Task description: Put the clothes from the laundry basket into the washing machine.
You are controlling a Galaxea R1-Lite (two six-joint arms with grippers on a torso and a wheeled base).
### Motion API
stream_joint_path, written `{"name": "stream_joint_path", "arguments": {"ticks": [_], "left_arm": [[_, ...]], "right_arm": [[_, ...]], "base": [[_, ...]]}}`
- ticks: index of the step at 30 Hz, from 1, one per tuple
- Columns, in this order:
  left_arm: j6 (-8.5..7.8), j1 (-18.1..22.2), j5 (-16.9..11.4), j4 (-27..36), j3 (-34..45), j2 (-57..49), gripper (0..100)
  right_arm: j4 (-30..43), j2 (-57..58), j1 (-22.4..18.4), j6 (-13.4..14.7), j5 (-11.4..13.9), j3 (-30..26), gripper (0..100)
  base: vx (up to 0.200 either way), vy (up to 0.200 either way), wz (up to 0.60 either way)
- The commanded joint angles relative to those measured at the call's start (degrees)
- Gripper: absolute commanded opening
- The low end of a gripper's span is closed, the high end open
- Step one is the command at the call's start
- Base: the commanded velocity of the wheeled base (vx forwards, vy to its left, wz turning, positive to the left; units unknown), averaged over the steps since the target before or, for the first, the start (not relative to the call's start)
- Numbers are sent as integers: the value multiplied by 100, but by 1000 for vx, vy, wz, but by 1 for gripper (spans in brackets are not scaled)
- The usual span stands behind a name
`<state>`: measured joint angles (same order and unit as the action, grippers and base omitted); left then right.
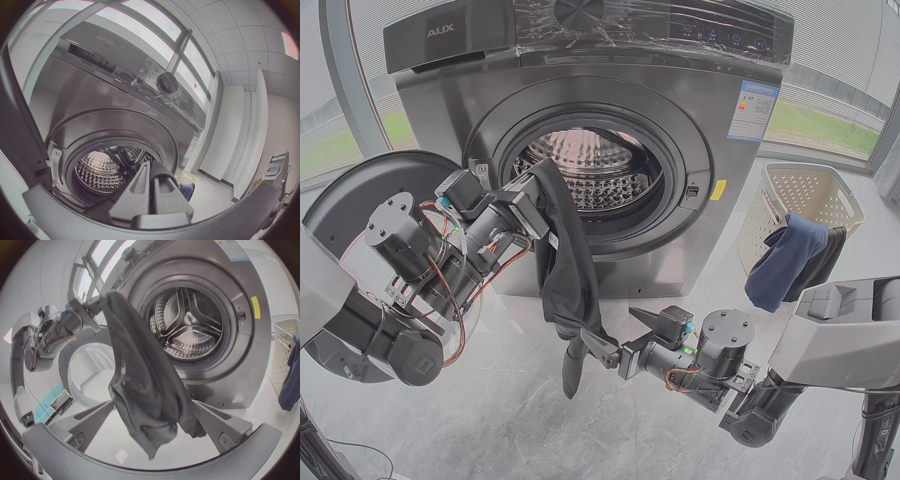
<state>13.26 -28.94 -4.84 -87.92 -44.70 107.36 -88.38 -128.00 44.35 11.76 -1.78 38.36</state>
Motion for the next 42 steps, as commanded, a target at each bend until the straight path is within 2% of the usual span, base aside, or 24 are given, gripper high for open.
{"name": "stream_joint_path", "arguments": {"ticks": [1, 9, 14, 20, 28, 35, 42], "left_arm": [[1, 29, -8, -6, -3, -22, 0], [1, 11, 1, -15, -3, 13, 0], [1, -15, -8, -6, -12, -31, 0], [1, -15, -8, -24, -3, -66, 0], [1, -24, -8, -32, -12, -75, 0], [1, -103, -17, -24, -3, -216, 0], [1, -217, -26, -24, 14, -330, 0]], "right_arm": [[-4, -155, -14, 19, -42, -347, 100], [-4, 118, -269, 10, -59, -576, 100], [-4, 21, -366, -16, -24, -268, 100], [23, -173, -207, -43, 11, 532, 100], [199, -770, -207, -166, 29, 1428, 100], [541, -1385, -357, -315, 46, 2544, 100], [717, -1886, -392, -368, 81, 3353, 100]], "base": [[0, 0, 0], [0, 0, 0], [0, 0, 0], [0, 0, 0], [0, 0, 0], [0, 0, 0], [0, 0, 0]]}}
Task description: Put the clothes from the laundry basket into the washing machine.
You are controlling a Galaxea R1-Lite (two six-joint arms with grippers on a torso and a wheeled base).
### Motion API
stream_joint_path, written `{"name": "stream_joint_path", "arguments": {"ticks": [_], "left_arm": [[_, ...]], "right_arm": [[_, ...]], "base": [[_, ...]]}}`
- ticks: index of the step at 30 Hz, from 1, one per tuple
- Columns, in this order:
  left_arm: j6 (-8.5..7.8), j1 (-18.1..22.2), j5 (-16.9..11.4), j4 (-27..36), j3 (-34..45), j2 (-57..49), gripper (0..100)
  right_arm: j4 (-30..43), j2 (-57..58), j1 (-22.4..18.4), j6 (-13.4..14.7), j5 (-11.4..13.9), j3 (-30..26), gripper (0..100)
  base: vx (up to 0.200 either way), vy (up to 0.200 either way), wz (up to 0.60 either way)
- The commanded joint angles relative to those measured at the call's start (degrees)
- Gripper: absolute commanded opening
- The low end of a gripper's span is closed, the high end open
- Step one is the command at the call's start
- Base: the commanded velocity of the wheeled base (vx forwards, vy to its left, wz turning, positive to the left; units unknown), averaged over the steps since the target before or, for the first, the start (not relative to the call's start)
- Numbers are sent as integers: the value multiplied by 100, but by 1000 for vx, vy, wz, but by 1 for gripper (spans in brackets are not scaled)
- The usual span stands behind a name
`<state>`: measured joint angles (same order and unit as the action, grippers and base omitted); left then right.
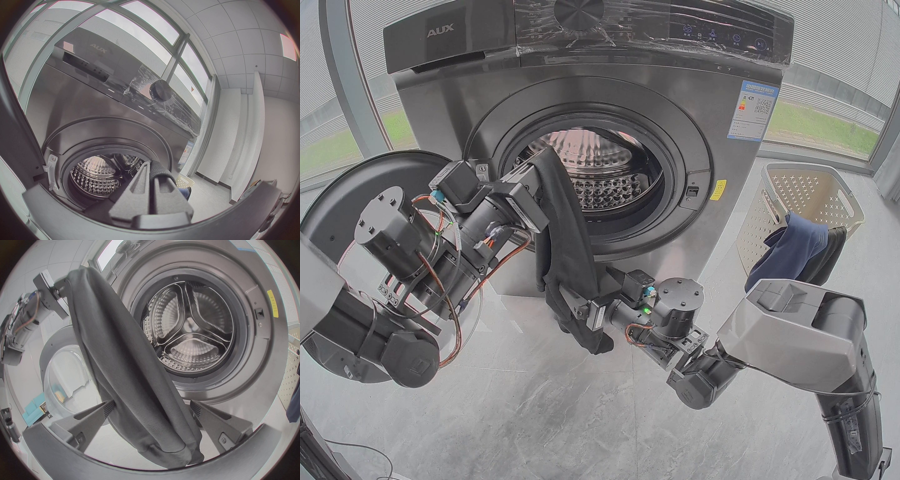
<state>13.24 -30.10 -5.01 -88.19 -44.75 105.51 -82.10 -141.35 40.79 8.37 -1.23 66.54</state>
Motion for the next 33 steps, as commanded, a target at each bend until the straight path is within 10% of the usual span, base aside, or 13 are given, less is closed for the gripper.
{"name": "stream_joint_path", "arguments": {"ticks": [1, 12, 13, 25, 33], "left_arm": [[3, -110, -9, 3, 19, -162, 0], [12, -189, -44, 21, 45, -364, 0], [12, -189, -44, 21, 54, -364, 0], [12, 241, -18, 161, 89, -224, 0], [-322, 1164, -395, 293, 555, 523, 0]], "right_arm": [[89, -613, -36, -29, 26, 633, 100], [89, -798, -194, 24, 18, 1265, 100], [89, -789, -194, 24, 18, 1265, 0], [10, 72, -396, 33, 18, 712, 0], [54, 1294, -537, 41, 9, -88, 0]], "base": [[0, 0, 0], [0, 0, 0], [0, 0, 0], [0, 0, 0], [0, 0, 0]]}}
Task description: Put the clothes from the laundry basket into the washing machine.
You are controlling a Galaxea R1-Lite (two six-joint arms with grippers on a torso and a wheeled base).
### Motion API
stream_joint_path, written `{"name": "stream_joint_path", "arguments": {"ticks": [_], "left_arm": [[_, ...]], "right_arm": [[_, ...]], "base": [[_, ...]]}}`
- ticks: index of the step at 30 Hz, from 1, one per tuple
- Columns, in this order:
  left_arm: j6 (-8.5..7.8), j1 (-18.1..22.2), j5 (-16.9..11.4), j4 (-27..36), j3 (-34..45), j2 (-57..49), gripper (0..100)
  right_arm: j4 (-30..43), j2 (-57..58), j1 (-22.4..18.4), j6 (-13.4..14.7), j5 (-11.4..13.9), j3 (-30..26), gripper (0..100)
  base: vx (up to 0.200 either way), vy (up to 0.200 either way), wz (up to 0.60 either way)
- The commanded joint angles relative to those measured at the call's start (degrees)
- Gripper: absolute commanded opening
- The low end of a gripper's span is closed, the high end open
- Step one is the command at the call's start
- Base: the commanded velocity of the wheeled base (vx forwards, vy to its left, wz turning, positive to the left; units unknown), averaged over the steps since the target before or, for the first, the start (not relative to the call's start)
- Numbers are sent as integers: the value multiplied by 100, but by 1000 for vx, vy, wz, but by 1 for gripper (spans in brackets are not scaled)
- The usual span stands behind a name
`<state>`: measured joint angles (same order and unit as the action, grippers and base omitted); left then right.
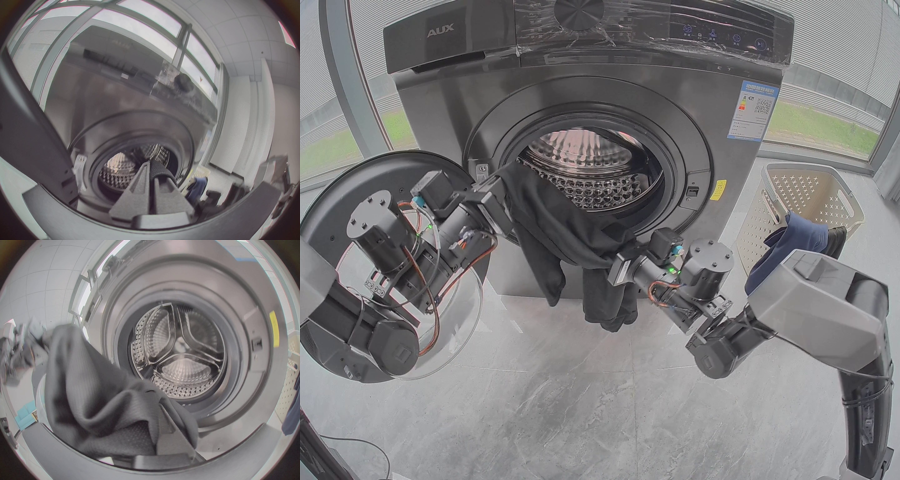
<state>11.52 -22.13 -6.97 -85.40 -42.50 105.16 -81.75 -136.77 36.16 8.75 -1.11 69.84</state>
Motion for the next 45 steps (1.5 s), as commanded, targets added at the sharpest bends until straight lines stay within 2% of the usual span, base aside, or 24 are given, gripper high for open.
{"name": "stream_joint_path", "arguments": {"ticks": [1, 3, 5, 7, 8, 13, 14, 18, 20, 23, 24, 25, 26, 28, 33, 34, 37, 40, 45], "left_arm": [[-168, 358, -243, 5, 435, 655, 0], [-212, 314, -331, -21, 611, 831, 0], [-335, 279, -436, -144, 787, 1183, 0], [-361, 279, -454, -170, 813, 1253, 0], [-475, 288, -498, -346, 848, 1605, 0], [-475, 323, -577, -355, 831, 1868, 0], [-475, 323, -612, -355, 848, 1868, 100], [-493, 261, -709, -355, 1077, 1868, 100], [-554, 86, -990, -355, 1560, 1912, 100], [-836, -108, -1333, -355, 2026, 2070, 100], [-836, -108, -1333, -355, 2026, 2070, 100], [-1064, -222, -1403, -364, 2228, 2158, 100], [-1126, -257, -1421, -373, 2290, 2158, 100], [-1143, -336, -1474, -373, 2395, 2088, 100], [-1134, -354, -2071, -355, 2448, 1754, 100], [-1117, -363, -2106, -355, 2360, 1719, 100], [-1029, -450, -1966, -346, 1622, 1763, 100], [-941, -477, -1658, -364, 989, 1903, 100], [-739, -530, -1351, -346, 224, 1974, 100]], "right_arm": [[19, 924, -74, 12, -12, -471, 0], [10, 1029, -65, 12, -21, -515, 0], [10, 1143, -30, 21, -30, -542, 0], [10, 1152, -21, 21, -30, -542, 0], [10, 1214, -21, 21, -30, -577, 0], [-34, 1231, -30, 39, -30, -629, 0], [-34, 1231, -39, 48, -38, -621, 0], [-16, 1240, -74, 56, -30, -568, 0], [19, 1240, -65, 56, -30, -506, 0], [28, 1240, -65, 56, -38, -419, 0], [28, 1240, -65, 56, -38, -419, 0], [19, 1240, -47, 65, -38, -410, 0], [10, 1240, -39, 65, -38, -427, 0], [10, 1240, -21, 65, -38, -427, 0], [45, 1249, 58, 65, -56, -392, 0], [45, 1249, 84, 65, -56, -375, 0], [45, 1310, 146, 65, -65, -419, 0], [36, 1328, 225, 74, -74, -489, 0], [36, 1354, 454, 100, -100, -656, 0]], "base": [[0, 0, 0], [0, 0, 0], [0, 0, 0], [0, 0, 0], [0, 0, 0], [0, 0, 0], [0, 0, 0], [0, 0, 0], [0, 0, 0], [0, 0, 0], [0, 0, 0], [0, 0, 0], [0, 0, 0], [0, 0, 0], [0, 0, 0], [0, 0, 0], [0, 0, 0], [0, 0, 0], [0, 0, 0]]}}
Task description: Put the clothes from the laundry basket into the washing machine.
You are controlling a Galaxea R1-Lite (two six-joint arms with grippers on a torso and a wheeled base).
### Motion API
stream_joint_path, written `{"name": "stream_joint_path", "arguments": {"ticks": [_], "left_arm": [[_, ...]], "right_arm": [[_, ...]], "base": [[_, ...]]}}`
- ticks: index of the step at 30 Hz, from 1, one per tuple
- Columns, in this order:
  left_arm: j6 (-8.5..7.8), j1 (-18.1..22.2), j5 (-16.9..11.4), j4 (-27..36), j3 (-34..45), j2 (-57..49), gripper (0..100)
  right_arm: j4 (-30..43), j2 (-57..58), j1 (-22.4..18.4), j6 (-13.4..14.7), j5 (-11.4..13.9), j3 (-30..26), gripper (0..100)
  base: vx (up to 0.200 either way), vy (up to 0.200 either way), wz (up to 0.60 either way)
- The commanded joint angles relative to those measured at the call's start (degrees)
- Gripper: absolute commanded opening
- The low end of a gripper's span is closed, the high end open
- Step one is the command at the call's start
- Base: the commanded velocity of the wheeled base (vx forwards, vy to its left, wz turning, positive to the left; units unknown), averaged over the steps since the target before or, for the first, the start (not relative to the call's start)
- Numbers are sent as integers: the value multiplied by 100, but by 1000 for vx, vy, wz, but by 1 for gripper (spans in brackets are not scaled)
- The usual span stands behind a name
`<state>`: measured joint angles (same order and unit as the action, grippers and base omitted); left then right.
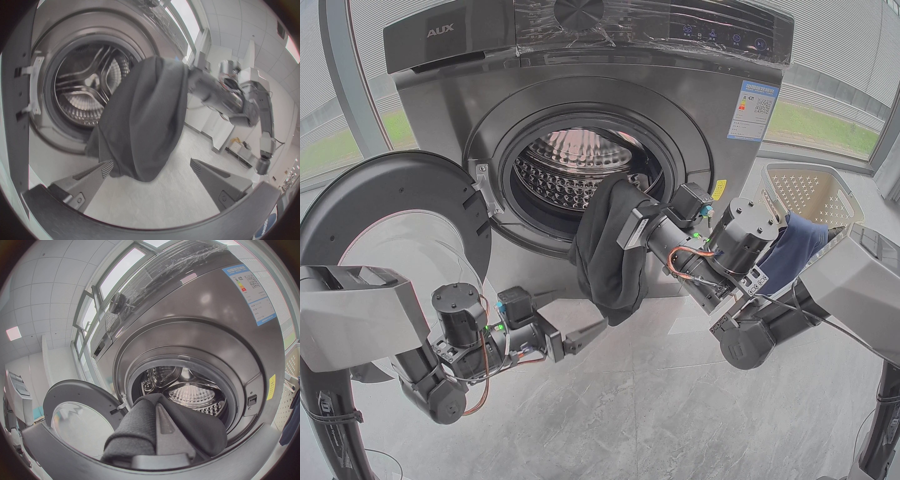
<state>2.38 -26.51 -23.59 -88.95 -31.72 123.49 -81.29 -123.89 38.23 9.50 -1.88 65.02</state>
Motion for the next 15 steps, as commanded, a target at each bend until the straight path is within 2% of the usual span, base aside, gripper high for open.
{"name": "stream_joint_path", "arguments": {"ticks": [1, 4, 15], "left_arm": [[184, -100, 337, 10, -924, 158, 100], [246, -152, 575, 10, -1363, 325, 100], [254, -179, 627, 27, -1838, 905, 100]], "right_arm": [[-10, 67, 264, 35, -23, -183, 0], [-1, 32, 369, 44, -76, -183, 0], [-1, 49, 686, 123, -102, -438, 0]], "base": [[0, 0, 0], [0, 0, 0], [0, 0, 0]]}}
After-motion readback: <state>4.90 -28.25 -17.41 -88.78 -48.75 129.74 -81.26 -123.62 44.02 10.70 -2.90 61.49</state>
